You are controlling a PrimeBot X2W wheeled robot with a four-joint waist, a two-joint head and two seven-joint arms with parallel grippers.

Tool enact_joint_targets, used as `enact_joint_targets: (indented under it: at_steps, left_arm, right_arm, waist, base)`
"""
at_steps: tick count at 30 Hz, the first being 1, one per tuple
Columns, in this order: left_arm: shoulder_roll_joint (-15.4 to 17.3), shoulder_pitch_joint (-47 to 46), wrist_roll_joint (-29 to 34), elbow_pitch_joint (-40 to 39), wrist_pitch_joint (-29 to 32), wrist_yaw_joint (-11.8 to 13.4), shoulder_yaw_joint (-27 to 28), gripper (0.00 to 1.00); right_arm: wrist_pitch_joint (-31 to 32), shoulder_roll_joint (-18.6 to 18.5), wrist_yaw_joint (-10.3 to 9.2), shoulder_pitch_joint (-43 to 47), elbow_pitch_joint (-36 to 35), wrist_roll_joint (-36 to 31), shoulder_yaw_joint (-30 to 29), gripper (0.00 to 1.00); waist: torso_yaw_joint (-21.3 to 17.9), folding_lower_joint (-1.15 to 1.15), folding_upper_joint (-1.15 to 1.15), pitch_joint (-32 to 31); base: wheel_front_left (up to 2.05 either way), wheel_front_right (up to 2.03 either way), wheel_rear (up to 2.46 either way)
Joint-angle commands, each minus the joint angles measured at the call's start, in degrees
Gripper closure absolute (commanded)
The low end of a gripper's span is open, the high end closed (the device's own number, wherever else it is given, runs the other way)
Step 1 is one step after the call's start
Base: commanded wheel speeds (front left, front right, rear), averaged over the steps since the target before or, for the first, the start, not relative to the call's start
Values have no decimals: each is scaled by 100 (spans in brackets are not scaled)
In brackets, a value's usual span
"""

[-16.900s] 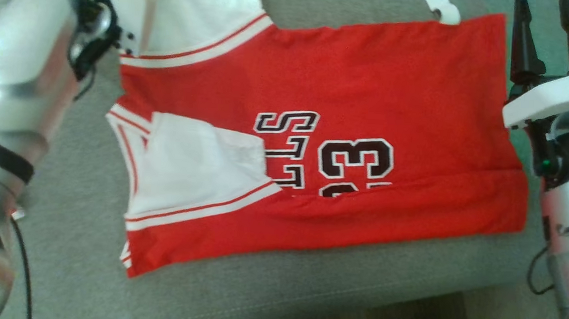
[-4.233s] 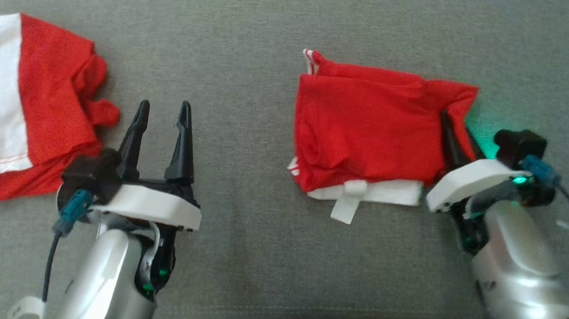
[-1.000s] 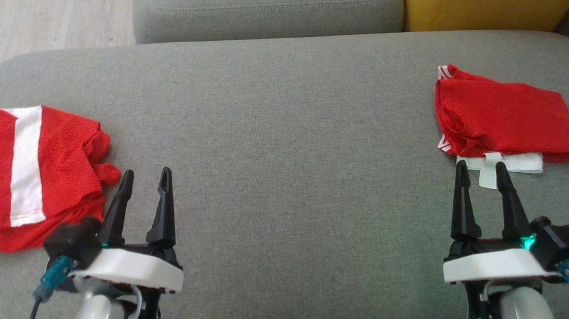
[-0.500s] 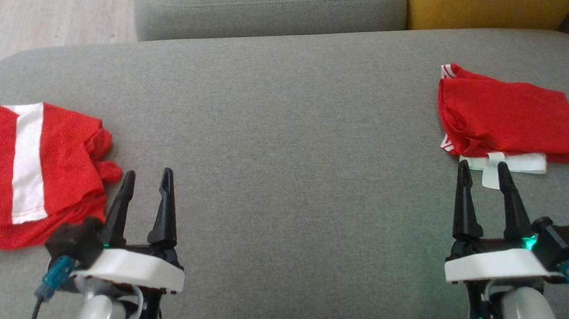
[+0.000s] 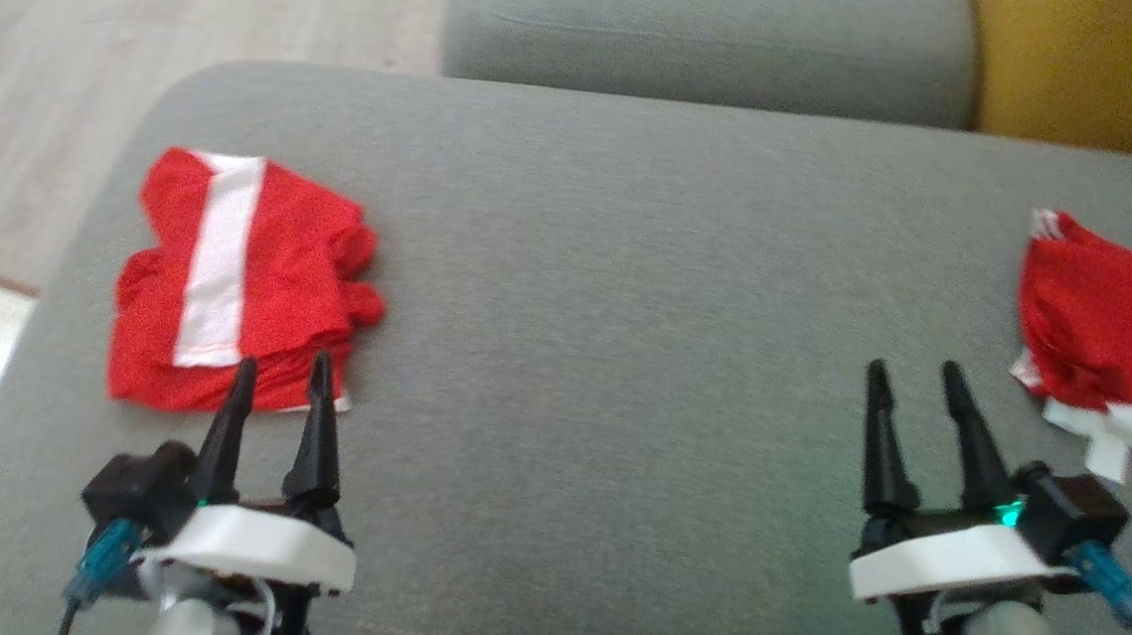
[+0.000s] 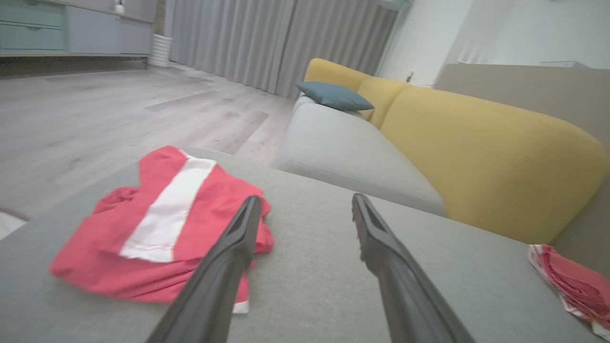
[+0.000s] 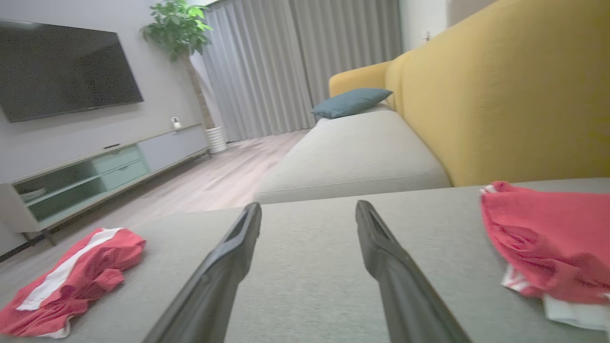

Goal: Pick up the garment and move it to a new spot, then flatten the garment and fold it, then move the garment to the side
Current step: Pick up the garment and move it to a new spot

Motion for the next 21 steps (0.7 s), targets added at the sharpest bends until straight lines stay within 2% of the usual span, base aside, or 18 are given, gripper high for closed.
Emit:
enact_joint_targets:
  at_steps: [1,9,21]
  left_arm:
    - [41,-59,46,-179,-29,-4,248,0]
    - [41,107,166,-226,-29,-101,563,0]
    - [41,150,239,-258,-29,-197,768,0]
  right_arm:
    - [-37,-7,17,-109,-146,62,230,0]
    - [-37,-7,17,-100,-70,281,680,0]
    - [-37,-7,17,-94,-32,390,1003,0]
  waist:
    - [405,0,0,-144]
    - [1080,0,0,-273]
    - [1545,0,0,-236]
  base:
    - [0,0,0]
    - [0,0,0]
    - [0,0,0]
